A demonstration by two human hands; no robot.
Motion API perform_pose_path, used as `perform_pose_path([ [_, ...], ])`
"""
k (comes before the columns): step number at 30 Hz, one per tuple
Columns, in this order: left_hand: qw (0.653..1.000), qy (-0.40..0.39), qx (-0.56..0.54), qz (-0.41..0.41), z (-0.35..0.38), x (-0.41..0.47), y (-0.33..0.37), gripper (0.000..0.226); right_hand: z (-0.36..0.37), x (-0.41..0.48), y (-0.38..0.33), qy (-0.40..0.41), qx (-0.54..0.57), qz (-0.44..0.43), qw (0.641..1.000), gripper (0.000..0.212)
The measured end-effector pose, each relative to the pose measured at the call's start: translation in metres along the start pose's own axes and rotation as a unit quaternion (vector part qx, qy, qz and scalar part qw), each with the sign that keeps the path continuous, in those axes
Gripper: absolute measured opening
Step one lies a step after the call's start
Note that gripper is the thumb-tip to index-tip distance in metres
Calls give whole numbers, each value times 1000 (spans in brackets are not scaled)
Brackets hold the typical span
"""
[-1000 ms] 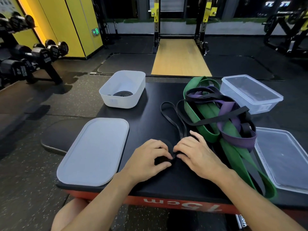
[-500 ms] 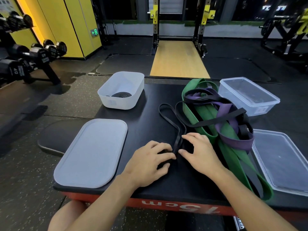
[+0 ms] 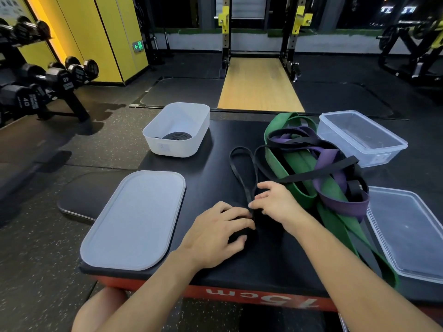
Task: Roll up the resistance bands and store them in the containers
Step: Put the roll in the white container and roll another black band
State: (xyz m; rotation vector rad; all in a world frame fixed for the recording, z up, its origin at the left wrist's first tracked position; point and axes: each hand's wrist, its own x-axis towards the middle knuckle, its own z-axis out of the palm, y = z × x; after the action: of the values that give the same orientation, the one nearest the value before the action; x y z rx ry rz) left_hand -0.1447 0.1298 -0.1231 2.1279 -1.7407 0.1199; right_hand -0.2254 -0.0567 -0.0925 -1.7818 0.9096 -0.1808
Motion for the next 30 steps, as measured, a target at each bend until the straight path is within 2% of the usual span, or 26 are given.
perform_pose_path([
  [2, 1000, -1, 0, -2, -1, 0, 0, 30, -3, 1, -7, -19, 31, 26, 999, 65],
  [5, 1000, -1, -4, -6, -1, 0, 0, 30, -10, 0, -14, -85, 102, 42, 990, 32],
  [7, 1000, 0, -8, -8, 0, -1, 0, 29, -13, 1, -14, -122, 122, 33, 984, 18],
  [10, 1000, 1, -12, -9, 0, 0, 1, 29, -11, 7, -14, -78, 86, -10, 993, 1],
  [13, 1000, -1, -14, -12, -2, 0, 0, 28, -6, 18, -22, 9, 47, -72, 996, 1],
  [17, 1000, -8, -18, -17, -3, -1, 0, 29, -11, 34, -53, 50, 88, -120, 988, 8],
  [20, 1000, -13, -20, -17, -1, -1, 1, 29, -25, 43, -81, 37, 97, -105, 989, 9],
  [24, 999, -12, -24, -19, -2, -1, 0, 31, -33, 44, -110, 9, 77, -135, 988, 13],
  [29, 999, -8, -27, -15, -1, -1, -1, 30, -30, 51, -132, -30, 219, -147, 964, 10],
  [30, 999, -7, -28, -15, 0, -1, -1, 30, -32, 53, -136, -15, 209, -149, 966, 11],
])
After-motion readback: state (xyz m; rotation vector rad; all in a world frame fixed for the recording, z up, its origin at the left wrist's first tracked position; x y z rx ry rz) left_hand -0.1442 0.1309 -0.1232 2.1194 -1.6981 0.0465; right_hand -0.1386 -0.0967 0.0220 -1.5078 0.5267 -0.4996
